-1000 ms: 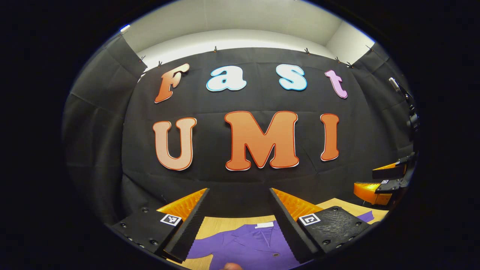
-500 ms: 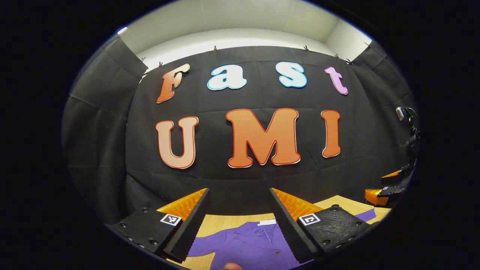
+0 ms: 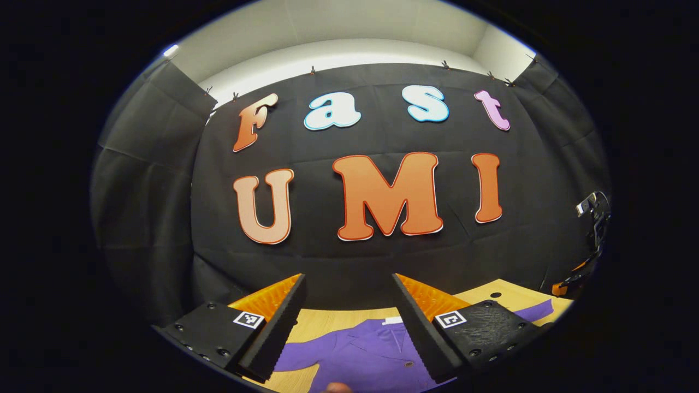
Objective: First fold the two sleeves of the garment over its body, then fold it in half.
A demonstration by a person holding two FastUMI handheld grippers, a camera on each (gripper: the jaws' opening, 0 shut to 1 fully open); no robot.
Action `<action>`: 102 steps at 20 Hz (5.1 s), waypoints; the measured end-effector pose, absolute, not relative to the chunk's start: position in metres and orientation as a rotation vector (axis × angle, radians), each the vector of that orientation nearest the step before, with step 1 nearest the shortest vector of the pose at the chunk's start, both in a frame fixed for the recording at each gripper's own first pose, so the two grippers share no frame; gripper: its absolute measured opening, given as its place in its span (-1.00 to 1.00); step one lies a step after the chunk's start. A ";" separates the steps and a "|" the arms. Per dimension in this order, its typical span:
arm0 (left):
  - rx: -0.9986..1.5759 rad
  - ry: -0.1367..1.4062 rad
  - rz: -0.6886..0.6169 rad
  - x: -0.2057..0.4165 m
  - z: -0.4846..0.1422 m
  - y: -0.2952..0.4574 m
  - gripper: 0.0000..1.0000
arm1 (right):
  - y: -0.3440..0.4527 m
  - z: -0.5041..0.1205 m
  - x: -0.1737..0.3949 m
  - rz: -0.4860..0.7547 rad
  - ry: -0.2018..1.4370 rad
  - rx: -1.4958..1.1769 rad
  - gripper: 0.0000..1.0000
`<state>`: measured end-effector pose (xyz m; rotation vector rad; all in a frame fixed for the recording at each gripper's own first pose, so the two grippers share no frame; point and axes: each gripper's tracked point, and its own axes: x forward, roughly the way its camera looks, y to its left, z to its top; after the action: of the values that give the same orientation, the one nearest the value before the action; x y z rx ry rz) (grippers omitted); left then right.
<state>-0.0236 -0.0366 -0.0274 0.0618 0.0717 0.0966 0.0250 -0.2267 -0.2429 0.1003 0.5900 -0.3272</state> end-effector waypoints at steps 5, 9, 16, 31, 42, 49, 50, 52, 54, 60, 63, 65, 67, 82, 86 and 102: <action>0.083 0.097 0.134 -0.027 -0.030 -0.037 0.95 | -0.260 -0.308 0.036 -0.398 0.840 0.209 0.92; 0.098 0.119 0.172 -0.032 -0.035 -0.038 0.96 | -0.265 -0.328 0.050 -0.363 0.944 0.269 0.92; 0.100 0.172 0.216 -0.041 -0.046 -0.050 0.95 | -0.283 -0.392 0.071 -0.346 1.123 0.373 0.92; 0.178 0.240 0.267 -0.059 -0.059 -0.072 1.00 | -0.283 -0.440 0.077 -0.359 1.322 0.434 0.60; 0.151 0.225 0.260 -0.061 -0.061 -0.038 0.94 | -0.243 -0.389 0.109 -0.266 1.199 0.481 -0.94; 0.100 0.208 0.244 -0.052 -0.066 0.003 0.95 | -0.183 -0.314 0.142 -0.165 1.091 0.403 -0.94; 0.097 0.203 0.241 -0.050 -0.067 0.008 0.95 | -0.174 -0.307 0.143 -0.154 1.083 0.386 -0.94; 0.086 0.193 0.237 -0.049 -0.068 0.019 0.96 | -0.154 -0.288 0.147 -0.130 1.068 0.367 -0.94; 0.073 0.194 0.236 -0.047 -0.070 0.029 0.95 | -0.131 -0.270 0.152 -0.097 1.046 0.346 -0.94; 0.051 0.220 0.241 -0.040 -0.087 0.066 0.95 | -0.051 -0.234 0.169 0.035 1.015 0.258 -0.94; 0.040 0.239 0.260 -0.041 -0.096 0.088 0.95 | -0.019 -0.217 0.176 0.083 1.001 0.222 -0.94; 0.039 0.256 0.282 -0.042 -0.104 0.105 0.96 | 0.003 -0.207 0.181 0.116 0.991 0.205 -0.94; 0.043 0.271 0.302 -0.043 -0.110 0.118 0.95 | 0.027 -0.199 0.184 0.154 0.984 0.190 -0.94; 0.145 0.415 0.465 -0.075 -0.150 0.225 0.95 | 0.201 -0.186 0.184 0.389 0.968 0.079 -0.92; 0.114 0.497 0.475 -0.075 -0.176 0.241 0.94 | 0.231 -0.176 0.181 0.466 0.922 0.112 -0.48; -0.251 0.961 0.512 -0.086 -0.307 0.310 1.00 | 0.140 -0.072 0.146 0.370 0.523 0.212 0.91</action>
<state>-0.0864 0.3102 -0.3072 -0.2511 0.9613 0.5125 0.1463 0.1398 -0.0720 0.2118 0.5225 0.3696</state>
